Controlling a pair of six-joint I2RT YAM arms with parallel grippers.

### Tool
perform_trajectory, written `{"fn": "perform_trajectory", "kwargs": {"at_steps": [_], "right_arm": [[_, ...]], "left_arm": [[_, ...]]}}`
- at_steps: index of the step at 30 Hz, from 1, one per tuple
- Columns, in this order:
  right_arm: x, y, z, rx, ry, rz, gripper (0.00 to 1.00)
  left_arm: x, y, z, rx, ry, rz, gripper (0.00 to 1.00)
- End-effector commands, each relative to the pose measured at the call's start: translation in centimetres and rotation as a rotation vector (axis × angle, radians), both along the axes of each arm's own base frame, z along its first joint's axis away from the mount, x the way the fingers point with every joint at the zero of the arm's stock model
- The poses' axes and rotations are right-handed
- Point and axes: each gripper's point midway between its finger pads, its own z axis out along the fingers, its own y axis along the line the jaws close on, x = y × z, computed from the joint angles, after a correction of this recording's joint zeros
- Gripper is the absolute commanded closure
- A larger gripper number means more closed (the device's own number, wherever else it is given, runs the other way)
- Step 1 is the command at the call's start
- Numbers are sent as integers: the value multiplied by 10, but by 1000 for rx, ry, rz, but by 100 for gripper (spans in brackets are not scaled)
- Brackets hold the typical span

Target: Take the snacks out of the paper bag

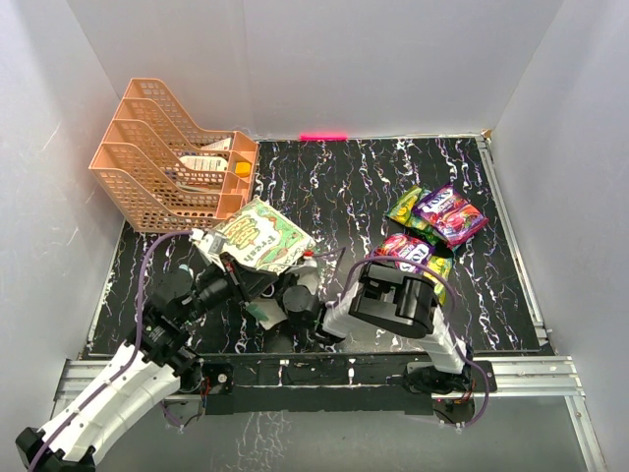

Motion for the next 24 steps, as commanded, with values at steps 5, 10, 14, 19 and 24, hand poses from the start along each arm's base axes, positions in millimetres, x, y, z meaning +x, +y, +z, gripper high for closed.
{"fn": "perform_trajectory", "kwargs": {"at_steps": [5, 10, 14, 19, 24], "right_arm": [[16, 21, -21, 36, 84, -42, 55], [22, 15, -35, 58, 138, -63, 53], [28, 17, -38, 77, 156, -65, 48], [37, 27, -45, 108, 185, -66, 45], [45, 45, -44, 135, 207, -54, 45]], "left_arm": [[-8, -19, 22, -36, -62, -130, 100], [-9, -19, 30, -53, -85, -134, 100], [-12, -20, 35, -64, -95, -149, 100], [-15, -24, 39, -73, -87, -184, 100], [-16, -30, 41, -65, -62, -220, 100]]}}
